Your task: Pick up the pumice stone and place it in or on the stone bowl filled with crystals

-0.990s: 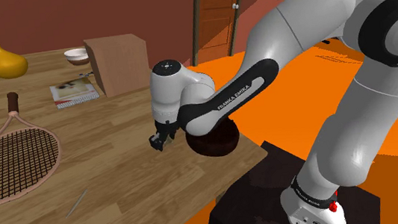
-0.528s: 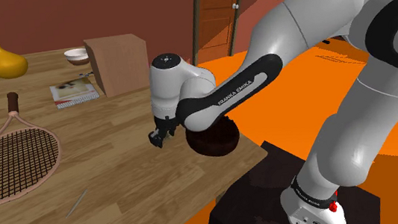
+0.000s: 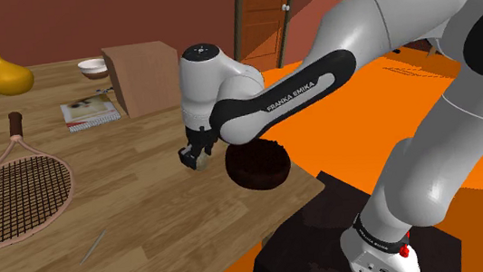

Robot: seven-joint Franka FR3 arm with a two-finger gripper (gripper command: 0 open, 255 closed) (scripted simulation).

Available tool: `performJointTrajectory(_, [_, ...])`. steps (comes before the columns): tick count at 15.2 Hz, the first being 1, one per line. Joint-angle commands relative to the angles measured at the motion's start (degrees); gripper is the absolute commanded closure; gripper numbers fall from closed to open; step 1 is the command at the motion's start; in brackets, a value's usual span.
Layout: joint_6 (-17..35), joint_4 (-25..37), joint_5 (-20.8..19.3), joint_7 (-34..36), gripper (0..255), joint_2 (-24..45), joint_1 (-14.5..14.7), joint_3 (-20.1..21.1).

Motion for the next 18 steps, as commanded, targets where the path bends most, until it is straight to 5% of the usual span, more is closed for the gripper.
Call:
performJointTrajectory(1, [-1.4,0.9,0.5,-0.6,255,-0.6,0.1,-0.1])
performJointTrajectory(18, [-14.1,9.7,3.9,-4.6,255,-5.1,0.4,-0.8])
